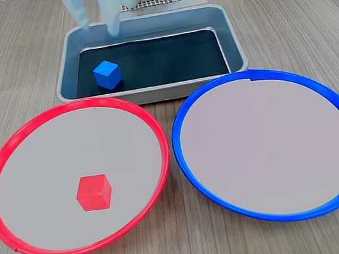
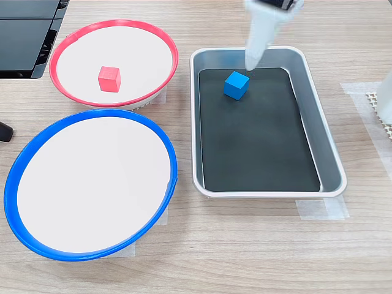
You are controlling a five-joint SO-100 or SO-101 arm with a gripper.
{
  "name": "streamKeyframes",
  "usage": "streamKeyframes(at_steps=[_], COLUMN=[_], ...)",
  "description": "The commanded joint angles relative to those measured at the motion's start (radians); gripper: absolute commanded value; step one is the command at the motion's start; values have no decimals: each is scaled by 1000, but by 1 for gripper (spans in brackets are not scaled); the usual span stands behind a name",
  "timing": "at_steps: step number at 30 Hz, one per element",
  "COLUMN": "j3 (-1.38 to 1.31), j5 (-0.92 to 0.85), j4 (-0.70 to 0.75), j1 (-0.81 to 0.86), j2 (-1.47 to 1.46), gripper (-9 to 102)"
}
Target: Move two blocks tray to matching dishes
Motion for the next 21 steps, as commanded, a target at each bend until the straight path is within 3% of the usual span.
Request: streamKeyframes(at_steps=[1,15,21], j3=[48,187,186], j5=[-23,-55,-64], j4=[-87,-445,-476], j1=[5,5,-9], j2=[20,-118,-144], gripper=[26,21,0])
